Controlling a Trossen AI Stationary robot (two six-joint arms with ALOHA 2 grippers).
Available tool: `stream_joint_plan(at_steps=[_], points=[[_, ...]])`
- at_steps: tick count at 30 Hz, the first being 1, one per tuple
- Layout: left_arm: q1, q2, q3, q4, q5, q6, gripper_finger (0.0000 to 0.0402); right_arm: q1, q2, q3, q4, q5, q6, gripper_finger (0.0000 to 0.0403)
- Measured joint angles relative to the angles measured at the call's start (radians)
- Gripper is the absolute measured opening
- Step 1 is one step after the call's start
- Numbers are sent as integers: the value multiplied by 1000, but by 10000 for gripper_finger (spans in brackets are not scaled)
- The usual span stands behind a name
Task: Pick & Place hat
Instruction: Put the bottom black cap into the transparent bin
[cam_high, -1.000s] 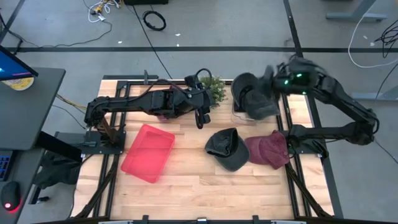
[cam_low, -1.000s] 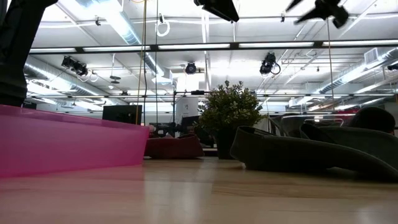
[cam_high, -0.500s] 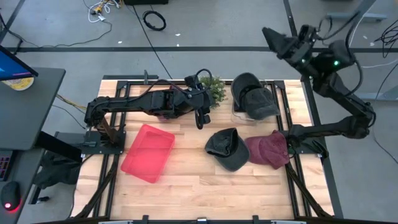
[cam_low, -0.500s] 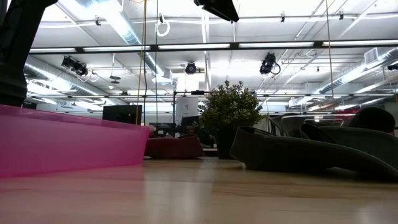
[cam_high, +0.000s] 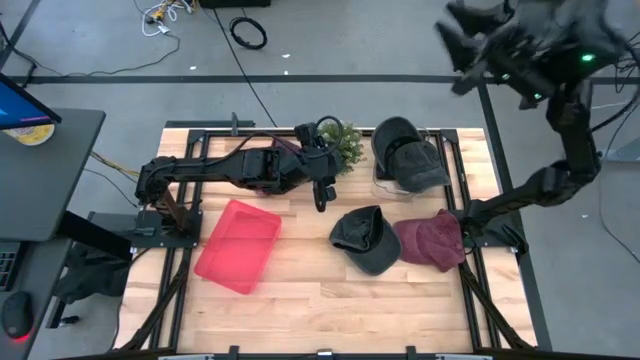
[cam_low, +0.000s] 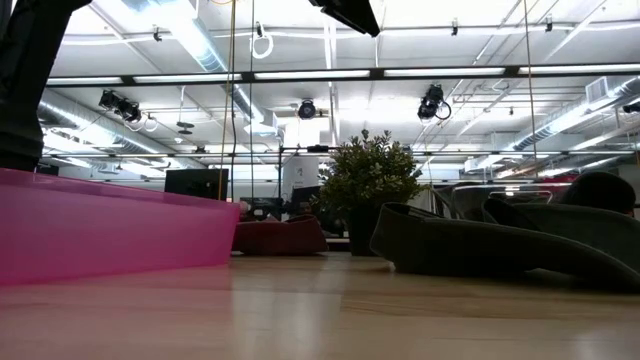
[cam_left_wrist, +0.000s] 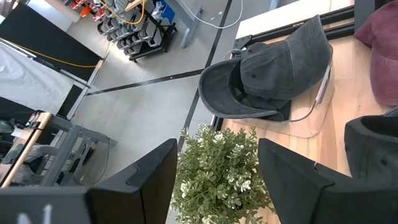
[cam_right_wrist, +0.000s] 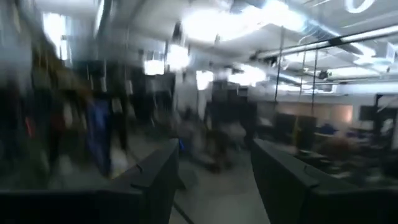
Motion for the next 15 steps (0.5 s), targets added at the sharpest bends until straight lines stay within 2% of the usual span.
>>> stream_joint_plan(at_steps=[3,5,7,11,12,15], points=[[1,0,0,1,0,0,227,16,10,-1,-242,1,-218,206],[3,0,0,1,0,0,227,38,24,-2,-436,3,-304,206],[7,0,0,1,0,0,227,63,38,-2,-621,13,-324,206],[17,0,0,1,0,0,227,110,74,-2,-945,104,-293,206],[18,0,0,1,0,0,227,121,82,-7,-981,121,-283,206],[23,0,0,1,0,1,227,153,59,-83,-948,136,-229,206]])
